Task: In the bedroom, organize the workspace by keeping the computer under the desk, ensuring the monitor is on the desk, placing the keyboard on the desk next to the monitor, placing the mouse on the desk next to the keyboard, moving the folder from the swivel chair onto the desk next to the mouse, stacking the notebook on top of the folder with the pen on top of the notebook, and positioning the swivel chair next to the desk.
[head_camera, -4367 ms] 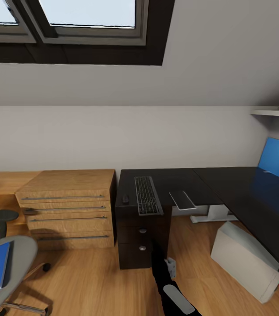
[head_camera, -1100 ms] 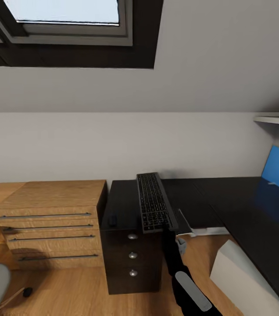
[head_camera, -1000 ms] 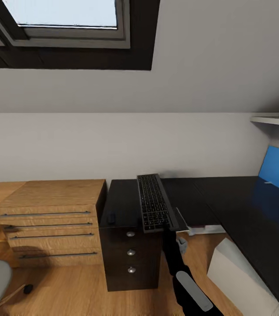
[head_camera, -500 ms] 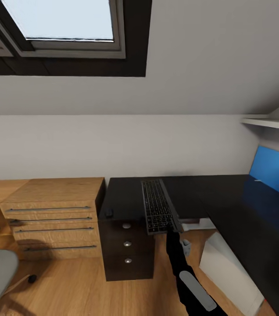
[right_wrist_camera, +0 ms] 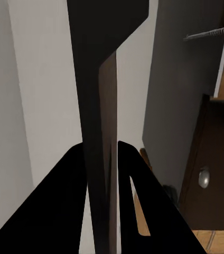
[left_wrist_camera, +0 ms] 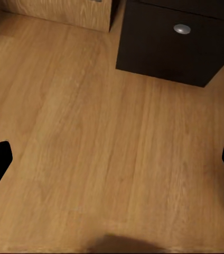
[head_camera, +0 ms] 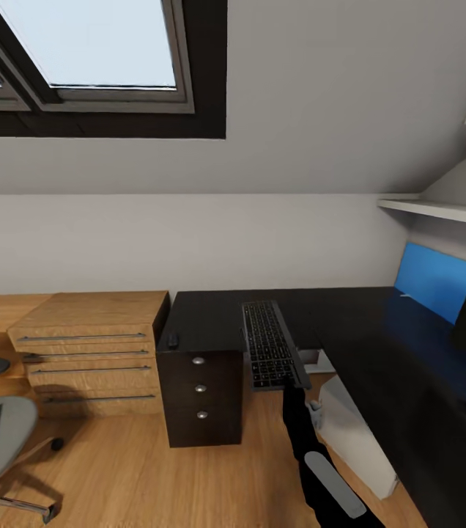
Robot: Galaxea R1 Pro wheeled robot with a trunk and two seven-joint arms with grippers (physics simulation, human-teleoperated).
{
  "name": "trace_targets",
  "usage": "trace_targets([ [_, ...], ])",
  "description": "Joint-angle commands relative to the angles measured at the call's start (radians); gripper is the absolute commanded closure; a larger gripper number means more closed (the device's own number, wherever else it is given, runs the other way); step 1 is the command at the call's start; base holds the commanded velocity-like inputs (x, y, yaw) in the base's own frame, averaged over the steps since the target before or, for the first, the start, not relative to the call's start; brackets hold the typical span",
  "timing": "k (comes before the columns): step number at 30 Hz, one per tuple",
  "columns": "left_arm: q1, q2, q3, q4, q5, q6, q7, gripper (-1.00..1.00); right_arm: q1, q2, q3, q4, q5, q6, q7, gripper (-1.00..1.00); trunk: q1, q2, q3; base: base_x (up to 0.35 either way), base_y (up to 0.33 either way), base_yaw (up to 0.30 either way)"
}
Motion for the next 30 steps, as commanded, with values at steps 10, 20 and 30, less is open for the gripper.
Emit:
trace_targets([
  [10, 0.000, 0.002, -0.006, -0.001, 0.010, 0.000, 0.008, -1.00, -0.001, -0.001, -0.011, 0.002, -0.009, -0.003, -0.025, 1.00, -0.039, 0.069, 0.030, -0.286, -0.244, 0.000],
  [20, 0.000, 0.003, -0.001, -0.002, 0.011, 0.000, 0.008, -1.00, -0.001, -0.001, -0.012, 0.002, -0.008, -0.003, -0.028, 1.00, -0.077, 0.139, 0.062, -0.286, -0.236, 0.000],
  [30, 0.000, 0.003, -0.001, -0.002, 0.010, 0.000, 0.008, -1.00, -0.001, -0.001, -0.024, 0.004, -0.008, -0.002, -0.032, 1.00, -0.116, 0.209, 0.093, -0.295, -0.190, 0.000],
])
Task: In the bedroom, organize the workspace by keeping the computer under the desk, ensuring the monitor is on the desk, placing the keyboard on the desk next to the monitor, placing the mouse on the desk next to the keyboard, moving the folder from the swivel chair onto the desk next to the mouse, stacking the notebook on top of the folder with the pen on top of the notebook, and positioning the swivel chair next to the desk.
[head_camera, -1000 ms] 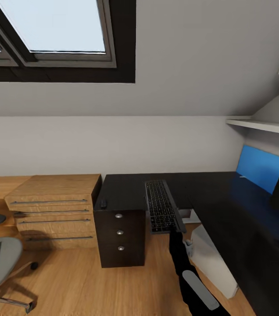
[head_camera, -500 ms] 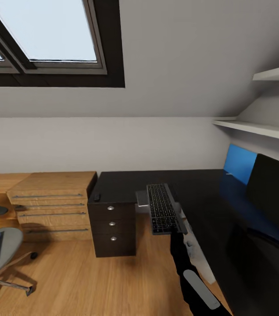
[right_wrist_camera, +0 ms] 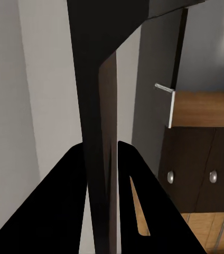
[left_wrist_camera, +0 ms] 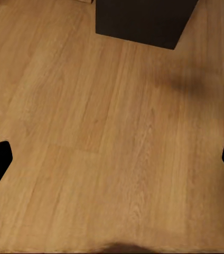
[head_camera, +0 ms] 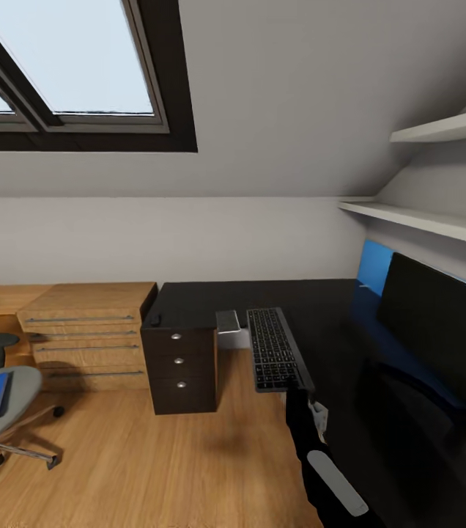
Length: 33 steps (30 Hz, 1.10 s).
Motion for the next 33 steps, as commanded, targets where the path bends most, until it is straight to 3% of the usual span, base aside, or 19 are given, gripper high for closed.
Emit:
trace_targets([
  [1, 0.000, 0.001, -0.005, -0.002, 0.010, -0.002, 0.008, -1.00, -0.001, 0.000, 0.003, 0.001, -0.010, -0.005, 0.012, 1.00, -0.004, 0.006, 0.002, -0.296, -0.185, 0.000],
  [20, 0.000, 0.001, -0.008, -0.002, 0.010, -0.002, 0.008, -1.00, -0.001, 0.000, -0.001, 0.004, -0.010, -0.004, -0.002, 1.00, -0.077, 0.139, 0.062, -0.297, -0.208, 0.000],
  [33, 0.000, 0.001, -0.008, 0.000, 0.011, -0.002, 0.008, -1.00, -0.001, -0.017, -0.001, 0.006, -0.011, -0.002, -0.015, 1.00, -0.127, 0.230, 0.102, -0.274, -0.239, 0.000],
])
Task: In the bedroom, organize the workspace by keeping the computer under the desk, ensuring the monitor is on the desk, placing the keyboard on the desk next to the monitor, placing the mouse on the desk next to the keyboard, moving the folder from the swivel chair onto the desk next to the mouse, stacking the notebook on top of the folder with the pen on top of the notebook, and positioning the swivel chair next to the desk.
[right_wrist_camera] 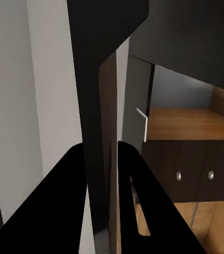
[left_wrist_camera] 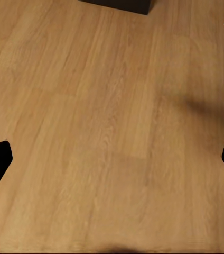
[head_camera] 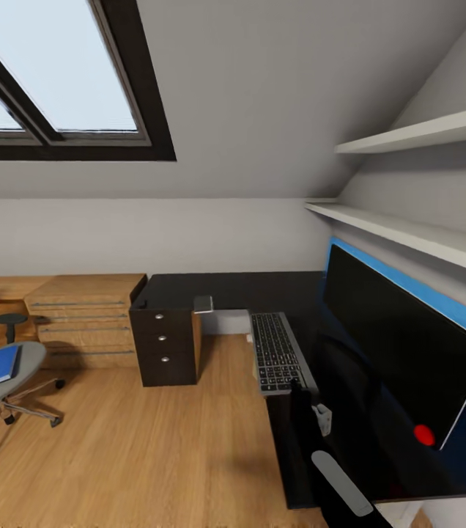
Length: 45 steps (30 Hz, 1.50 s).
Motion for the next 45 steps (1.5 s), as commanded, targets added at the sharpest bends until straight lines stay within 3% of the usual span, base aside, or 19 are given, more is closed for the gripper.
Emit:
trace_targets([
  [1, 0.000, 0.001, -0.005, -0.002, 0.010, -0.002, 0.008, -1.00, -0.001, -0.001, 0.004, 0.001, -0.010, -0.005, 0.012, 1.00, -0.004, 0.006, 0.002, -0.235, -0.257, 0.000],
  [10, 0.000, 0.001, 0.000, -0.002, 0.011, -0.006, 0.008, -1.00, -0.004, -0.020, -0.014, 0.078, -0.008, 0.109, 0.013, 1.00, -0.008, 0.013, 0.005, -0.151, -0.203, 0.000],
  [11, 0.000, 0.001, 0.001, -0.002, 0.010, -0.008, 0.008, -1.00, -0.007, -0.037, -0.016, 0.094, -0.008, 0.123, 0.013, 1.00, -0.008, 0.013, 0.005, -0.005, -0.008, 0.000],
  [25, 0.000, 0.003, 0.001, -0.002, 0.011, -0.008, 0.008, -1.00, -0.012, -0.038, -0.038, 0.147, -0.009, 0.123, 0.016, 1.00, -0.008, 0.013, 0.005, 0.006, -0.104, 0.000],
  [45, 0.000, 0.004, 0.004, -0.002, 0.013, -0.008, 0.009, -1.00, -0.012, -0.033, -0.050, 0.149, -0.008, 0.116, 0.011, 1.00, -0.008, 0.013, 0.005, 0.146, -0.020, 0.000],
])
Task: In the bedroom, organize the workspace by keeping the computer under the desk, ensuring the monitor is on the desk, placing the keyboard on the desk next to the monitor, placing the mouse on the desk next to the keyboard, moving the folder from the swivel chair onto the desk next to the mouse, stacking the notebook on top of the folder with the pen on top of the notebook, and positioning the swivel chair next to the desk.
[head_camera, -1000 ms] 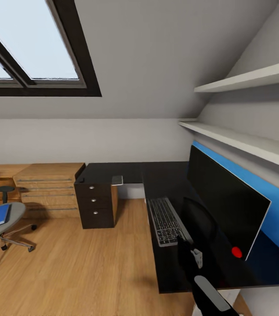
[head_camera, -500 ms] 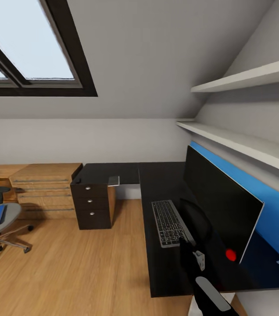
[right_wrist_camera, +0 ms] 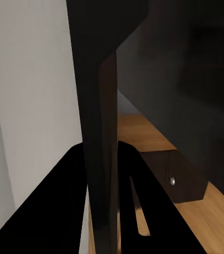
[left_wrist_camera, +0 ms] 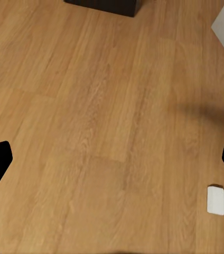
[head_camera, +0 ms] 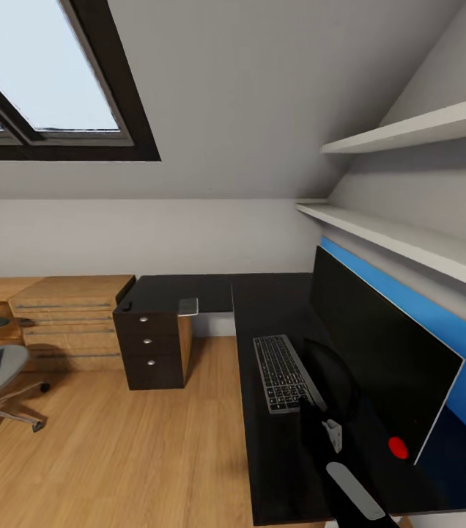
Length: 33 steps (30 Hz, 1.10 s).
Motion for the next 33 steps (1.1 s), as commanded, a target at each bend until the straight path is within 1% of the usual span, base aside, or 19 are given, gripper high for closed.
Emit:
trace_targets([
  [1, 0.000, 0.001, -0.005, -0.001, 0.010, -0.002, 0.008, -1.00, -0.001, -0.002, 0.008, 0.000, -0.013, -0.008, 0.010, 1.00, 0.001, -0.001, -0.002, 0.259, 0.000, 0.000],
  [6, 0.000, 0.001, -0.005, -0.001, 0.010, -0.002, 0.009, -1.00, -0.001, -0.001, 0.008, 0.000, -0.013, -0.011, 0.010, 1.00, 0.001, -0.001, -0.002, 0.070, 0.000, 0.000],
  [12, 0.000, 0.001, -0.005, -0.001, 0.010, -0.002, 0.009, -1.00, -0.001, -0.001, 0.010, 0.006, -0.014, -0.083, 0.010, 1.00, 0.001, -0.001, -0.002, 0.003, 0.000, 0.000],
  [19, 0.000, 0.001, -0.005, -0.001, 0.010, -0.002, 0.009, -1.00, -0.001, -0.001, 0.011, 0.006, -0.015, -0.089, 0.008, 1.00, 0.001, -0.001, -0.002, 0.006, 0.000, 0.000],
  [26, 0.000, 0.001, -0.005, -0.001, 0.010, -0.002, 0.008, -1.00, -0.001, -0.001, 0.011, 0.006, -0.016, -0.088, 0.008, 1.00, 0.001, -0.001, -0.002, 0.165, 0.000, 0.000],
  [33, 0.000, 0.004, -0.003, -0.011, 0.012, -0.003, 0.005, -1.00, -0.001, -0.004, 0.012, 0.001, -0.016, -0.087, 0.016, 1.00, 0.001, -0.001, -0.002, 0.028, 0.000, 0.000],
])
